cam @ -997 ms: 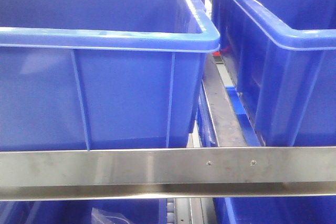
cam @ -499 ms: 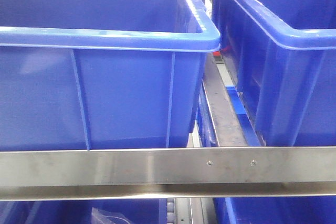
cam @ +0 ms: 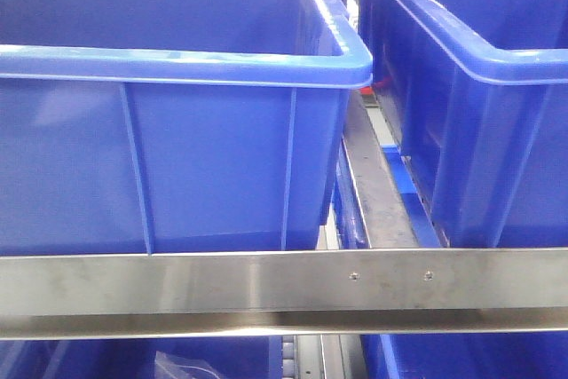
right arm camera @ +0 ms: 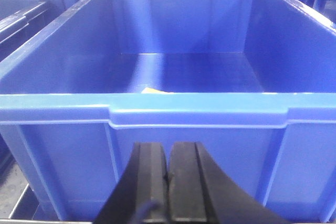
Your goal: Place yellow foam block on left shelf second layer
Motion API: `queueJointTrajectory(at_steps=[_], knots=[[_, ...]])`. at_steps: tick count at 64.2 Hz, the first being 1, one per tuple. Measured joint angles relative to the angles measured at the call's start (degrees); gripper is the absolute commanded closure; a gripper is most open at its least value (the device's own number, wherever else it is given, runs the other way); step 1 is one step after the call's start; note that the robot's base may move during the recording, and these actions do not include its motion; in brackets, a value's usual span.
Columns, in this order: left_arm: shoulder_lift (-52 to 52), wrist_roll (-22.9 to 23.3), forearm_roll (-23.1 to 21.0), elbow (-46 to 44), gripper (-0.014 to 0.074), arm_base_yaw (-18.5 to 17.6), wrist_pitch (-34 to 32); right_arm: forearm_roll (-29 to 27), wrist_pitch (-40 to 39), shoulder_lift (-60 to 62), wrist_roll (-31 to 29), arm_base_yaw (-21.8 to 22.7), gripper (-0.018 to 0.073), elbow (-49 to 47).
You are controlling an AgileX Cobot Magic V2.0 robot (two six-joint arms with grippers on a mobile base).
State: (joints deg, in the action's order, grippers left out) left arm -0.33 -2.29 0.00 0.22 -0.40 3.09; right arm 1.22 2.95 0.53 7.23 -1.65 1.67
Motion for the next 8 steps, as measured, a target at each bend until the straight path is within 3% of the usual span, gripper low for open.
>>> queueJointTrajectory(at_steps=[8], knots=[[0.0, 0.0, 0.0, 0.0, 0.0472, 0.0, 0.0, 0.0, 0.0, 0.0, -0.1, 0.0, 0.0513, 0.0]])
